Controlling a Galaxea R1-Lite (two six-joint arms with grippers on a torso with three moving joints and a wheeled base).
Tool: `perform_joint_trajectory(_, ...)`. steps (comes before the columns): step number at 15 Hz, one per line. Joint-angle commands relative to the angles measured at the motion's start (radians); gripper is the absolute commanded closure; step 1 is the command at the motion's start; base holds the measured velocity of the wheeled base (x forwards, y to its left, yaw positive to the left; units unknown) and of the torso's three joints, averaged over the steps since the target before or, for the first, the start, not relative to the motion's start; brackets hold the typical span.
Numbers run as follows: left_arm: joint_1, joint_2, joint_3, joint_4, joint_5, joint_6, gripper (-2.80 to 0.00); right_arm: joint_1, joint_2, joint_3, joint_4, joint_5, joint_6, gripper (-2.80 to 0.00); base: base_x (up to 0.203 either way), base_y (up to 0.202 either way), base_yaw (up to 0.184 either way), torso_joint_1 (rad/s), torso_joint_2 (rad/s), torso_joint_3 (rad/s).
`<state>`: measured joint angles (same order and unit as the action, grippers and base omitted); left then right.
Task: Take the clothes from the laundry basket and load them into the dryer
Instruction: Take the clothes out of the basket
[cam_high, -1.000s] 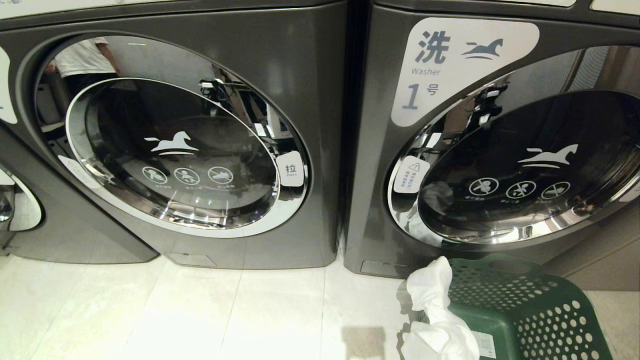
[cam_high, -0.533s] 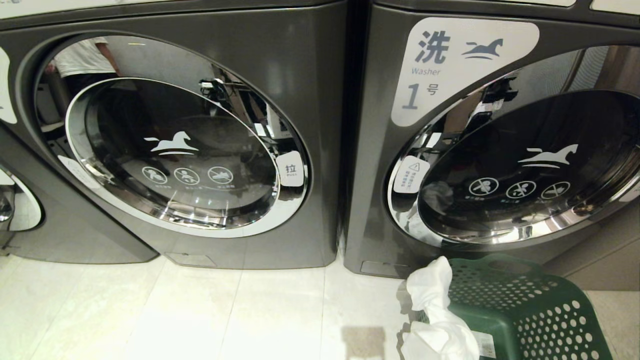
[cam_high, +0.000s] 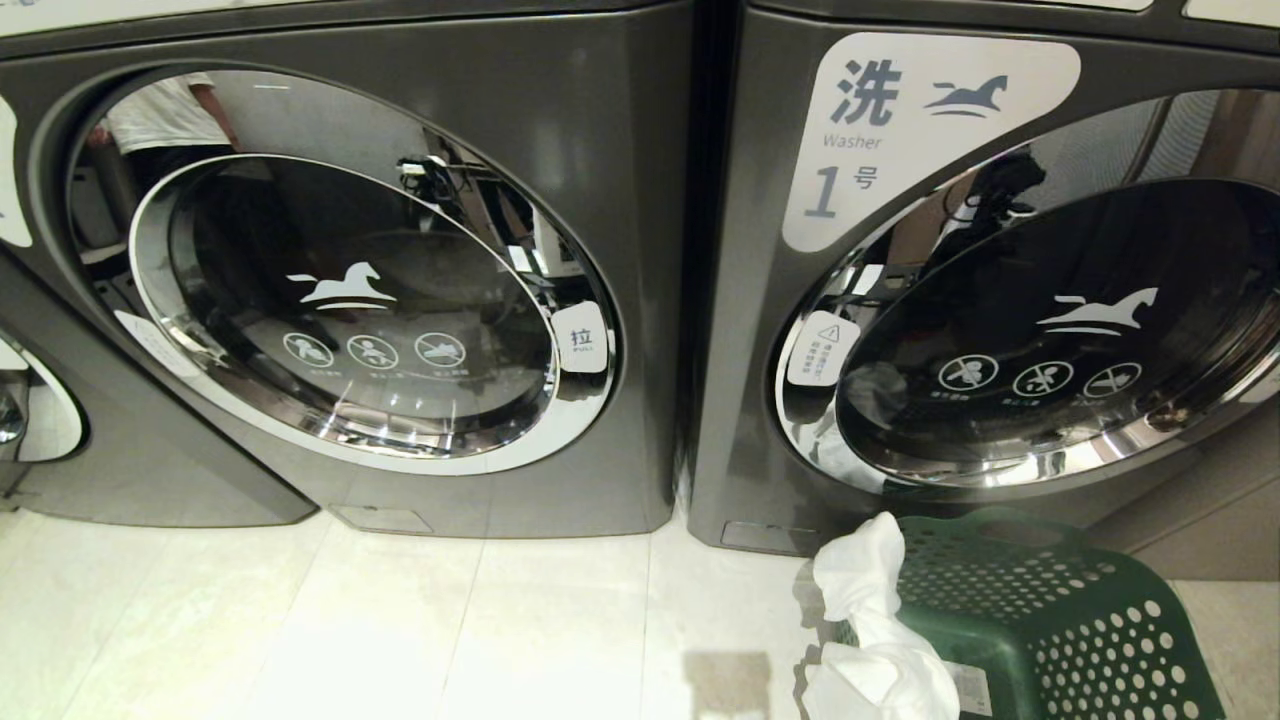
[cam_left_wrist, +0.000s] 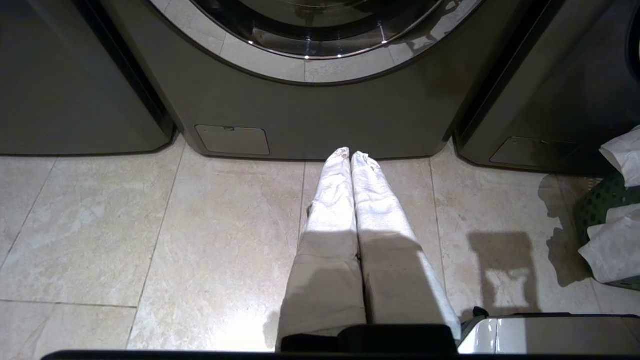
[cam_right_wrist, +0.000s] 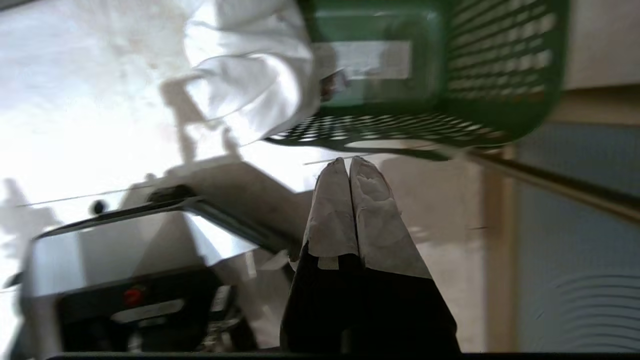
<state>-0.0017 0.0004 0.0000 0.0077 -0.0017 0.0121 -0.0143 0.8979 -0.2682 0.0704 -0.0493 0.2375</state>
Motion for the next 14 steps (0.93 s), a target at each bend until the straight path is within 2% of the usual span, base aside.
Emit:
perform_joint_trajectory(1,0.0,0.0,0.0,0.0,0.0,0.0,0.0,0.0,0.101,0.047,-0.052,0.097,0.05,0.0,0.0,0.0,0.0,0.0,0.0,0.0)
perform_joint_trajectory(2,0.0,0.0,0.0,0.0,0.0,0.0,0.0,0.0,0.15,0.051,-0.069,0.146,0.085,0.0,0.0,0.0,0.0,0.0,0.0,0.0)
perform_joint_trajectory(5,0.0,0.0,0.0,0.0,0.0,0.0,0.0,0.0,0.353,0.053,-0.112,0.181,0.129,0.0,0.0,0.0,0.0,0.0,0.0,0.0)
perform_joint_trajectory(9,0.0,0.0,-0.002,0.0,0.0,0.0,0.0,0.0,0.692,0.047,-0.325,0.202,0.139,0.0,0.0,0.0,0.0,0.0,0.0,0.0)
perform_joint_trajectory(12,0.0,0.0,0.0,0.0,0.0,0.0,0.0,0.0,0.934,-0.054,-0.503,0.204,0.128,0.0,0.0,0.0,0.0,0.0,0.0,0.0)
perform_joint_trajectory(14,0.0,0.0,0.0,0.0,0.0,0.0,0.0,0.0,1.04,-0.148,-0.542,0.205,0.082,0.0,0.0,0.0,0.0,0.0,0.0,0.0)
